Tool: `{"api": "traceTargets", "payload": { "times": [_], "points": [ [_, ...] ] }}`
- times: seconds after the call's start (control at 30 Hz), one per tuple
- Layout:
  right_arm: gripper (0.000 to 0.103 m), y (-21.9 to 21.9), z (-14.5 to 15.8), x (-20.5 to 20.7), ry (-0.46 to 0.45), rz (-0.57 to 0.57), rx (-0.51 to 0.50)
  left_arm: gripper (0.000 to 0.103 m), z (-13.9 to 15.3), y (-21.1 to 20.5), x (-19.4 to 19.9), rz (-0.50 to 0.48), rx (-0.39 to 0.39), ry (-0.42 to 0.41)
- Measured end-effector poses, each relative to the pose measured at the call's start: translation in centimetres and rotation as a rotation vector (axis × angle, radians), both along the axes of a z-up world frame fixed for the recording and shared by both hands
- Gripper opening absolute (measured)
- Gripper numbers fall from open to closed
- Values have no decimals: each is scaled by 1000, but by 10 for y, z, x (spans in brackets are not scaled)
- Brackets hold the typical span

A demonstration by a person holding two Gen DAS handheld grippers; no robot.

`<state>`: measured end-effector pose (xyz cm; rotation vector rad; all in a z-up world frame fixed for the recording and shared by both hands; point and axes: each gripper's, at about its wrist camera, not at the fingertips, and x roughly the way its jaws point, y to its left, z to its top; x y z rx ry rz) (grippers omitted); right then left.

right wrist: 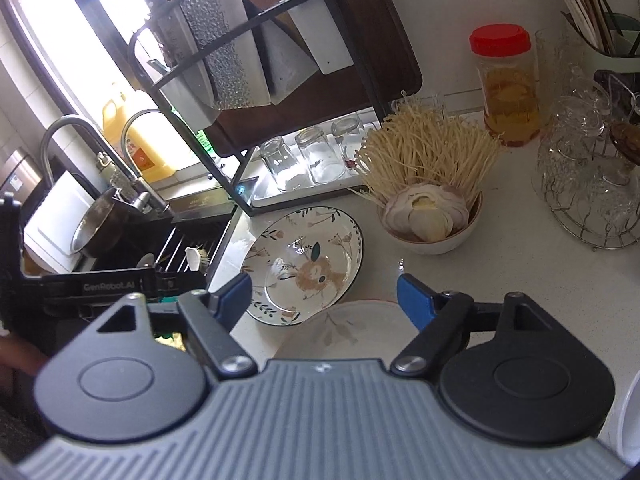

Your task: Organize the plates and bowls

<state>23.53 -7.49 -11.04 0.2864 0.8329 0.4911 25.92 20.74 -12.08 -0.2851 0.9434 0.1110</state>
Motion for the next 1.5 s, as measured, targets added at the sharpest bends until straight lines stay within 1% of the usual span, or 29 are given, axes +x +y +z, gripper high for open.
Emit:
{"api": "traceTargets", "payload": {
  "times": [0.1, 0.17, 0.23, 0.3, 0.4, 0.5, 0.6, 0.73, 0.87, 0.9, 0.93, 0.97, 1.03, 1.13, 1.17, 1.2, 1.23, 1.3, 1.37, 1.4, 1.47, 1.5],
  "points": [
    [81, 9, -8, 10, 9, 0, -20, 93, -11, 14, 10, 5, -31, 10],
    [81, 14, -14, 18, 23, 4, -9, 93, -16, 22, 17, 8, -42, 2],
    [81, 20, -20, 26, 38, 9, 4, 93, -21, 29, 23, 14, -49, -7],
    [81, 29, -24, 32, 38, 15, -16, 93, -25, 35, 29, 28, -43, -19],
    [81, 42, -30, 40, 31, 33, -41, 92, -33, 41, 40, 9, -51, -14],
    [81, 52, -38, 49, 54, 30, -51, 92, -43, 48, 51, -9, -72, 1],
    [80, 57, -46, 56, 70, 13, -49, 91, -51, 52, 59, -35, -76, 8],
    [69, 65, -57, 67, 110, -2, -68, 81, -64, 56, 72, -67, -84, 49],
    [67, 69, -70, 75, 141, -19, -92, 73, -77, 61, 83, -89, -96, 72],
    [61, 70, -73, 78, 152, -28, -90, 69, -80, 62, 85, -91, -102, 80],
    [58, 70, -76, 81, 163, -36, -88, 65, -83, 64, 87, -93, -109, 85],
    [58, 70, -79, 83, 172, -45, -89, 62, -86, 66, 89, -96, -113, 92],
    [57, 73, -85, 87, 185, -54, -98, 54, -92, 69, 92, -99, -120, 103],
    [57, 75, -93, 92, 203, -58, -99, 47, -98, 73, 98, -104, -131, 120],
    [55, 75, -94, 93, 207, -61, -96, 45, -100, 73, 101, -110, -128, 128],
    [50, 76, -96, 95, 215, -63, -93, 43, -101, 72, 103, -119, -113, 136],
    [49, 78, -98, 96, 220, -61, -96, 41, -101, 70, 106, -133, -91, 139],
    [48, 80, -99, 99, 216, -62, -107, 39, -101, 70, 111, -147, -54, 139],
    [47, 83, -101, 101, 224, -62, -136, 38, -103, 73, 115, -146, -61, 141],
    [44, 83, -102, 102, 229, -62, -138, 38, -104, 75, 116, -141, -64, 141],
    [42, 83, -104, 103, 241, -61, -137, 37, -107, 79, 118, -138, -72, 145],
    [41, 83, -105, 103, 242, -62, -141, 34, -108, 80, 120, -137, -72, 150]
  ]
}}
